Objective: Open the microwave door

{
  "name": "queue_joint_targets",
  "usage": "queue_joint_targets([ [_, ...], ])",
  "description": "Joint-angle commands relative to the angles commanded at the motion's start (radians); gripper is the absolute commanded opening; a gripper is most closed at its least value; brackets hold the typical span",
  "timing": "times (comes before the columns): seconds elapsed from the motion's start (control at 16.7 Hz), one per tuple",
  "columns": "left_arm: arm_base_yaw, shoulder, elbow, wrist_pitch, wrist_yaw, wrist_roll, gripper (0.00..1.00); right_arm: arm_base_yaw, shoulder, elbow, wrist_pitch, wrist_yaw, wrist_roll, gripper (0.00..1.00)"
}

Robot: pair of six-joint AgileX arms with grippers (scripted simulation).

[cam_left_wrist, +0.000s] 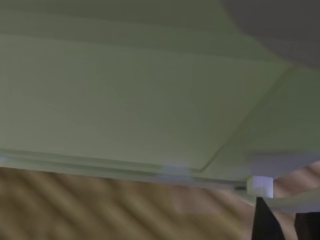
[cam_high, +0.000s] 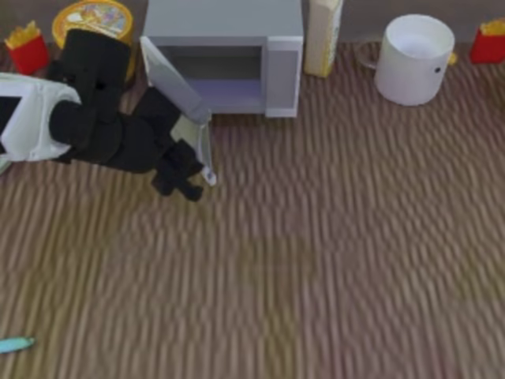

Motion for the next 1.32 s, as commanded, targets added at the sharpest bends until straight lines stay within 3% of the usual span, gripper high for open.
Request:
queue_joint_targets([
  [1.32, 0.033, -0.001, 0.004, -0.039, 0.051, 0.082, 0.00, 0.000, 0.000, 0.000, 0.000, 0.000, 0.000, 1.00],
])
